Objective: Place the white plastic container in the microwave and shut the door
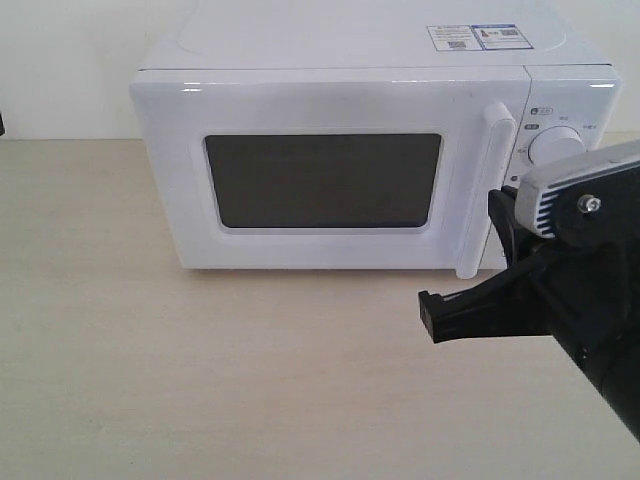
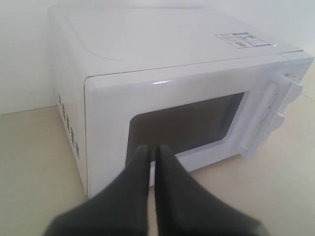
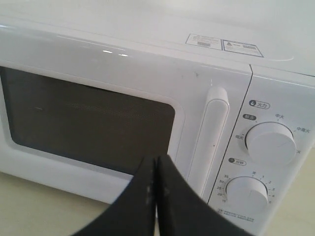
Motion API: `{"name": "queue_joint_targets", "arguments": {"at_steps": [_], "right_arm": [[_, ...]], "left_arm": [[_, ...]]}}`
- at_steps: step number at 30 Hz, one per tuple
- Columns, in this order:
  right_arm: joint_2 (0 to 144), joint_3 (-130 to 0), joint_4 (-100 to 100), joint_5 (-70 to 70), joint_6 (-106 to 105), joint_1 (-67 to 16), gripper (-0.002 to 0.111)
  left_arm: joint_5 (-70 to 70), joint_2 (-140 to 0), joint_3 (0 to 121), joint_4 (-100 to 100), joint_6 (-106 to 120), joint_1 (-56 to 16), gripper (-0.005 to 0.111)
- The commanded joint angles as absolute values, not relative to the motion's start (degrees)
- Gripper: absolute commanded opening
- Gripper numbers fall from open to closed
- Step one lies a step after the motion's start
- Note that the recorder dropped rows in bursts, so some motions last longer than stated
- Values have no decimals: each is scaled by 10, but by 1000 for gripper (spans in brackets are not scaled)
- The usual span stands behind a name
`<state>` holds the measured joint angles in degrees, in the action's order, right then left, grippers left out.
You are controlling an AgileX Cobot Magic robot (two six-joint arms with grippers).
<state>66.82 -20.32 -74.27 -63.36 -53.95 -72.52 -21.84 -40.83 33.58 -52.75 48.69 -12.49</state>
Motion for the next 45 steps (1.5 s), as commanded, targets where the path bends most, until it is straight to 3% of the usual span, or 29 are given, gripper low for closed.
{"name": "queue_joint_targets", "arguments": {"at_steps": [1, 23, 32, 37, 45], "right_arm": [[664, -200, -744, -640, -541, -726, 0], [655, -200, -744, -654, -544, -726, 0], [539, -200, -744, -680, -549, -720, 0], [469, -200, -740, -638, -536, -639, 0], [326, -200, -741, -386, -635, -414, 0]], "left_arm": [[-210, -404, 333, -529, 482, -126, 4], [-210, -404, 333, -529, 482, -126, 4], [-210, -404, 333, -529, 482, -126, 4], [-210, -404, 333, -529, 482, -126, 4], [-210, -404, 333, -529, 482, -126, 4]]}}
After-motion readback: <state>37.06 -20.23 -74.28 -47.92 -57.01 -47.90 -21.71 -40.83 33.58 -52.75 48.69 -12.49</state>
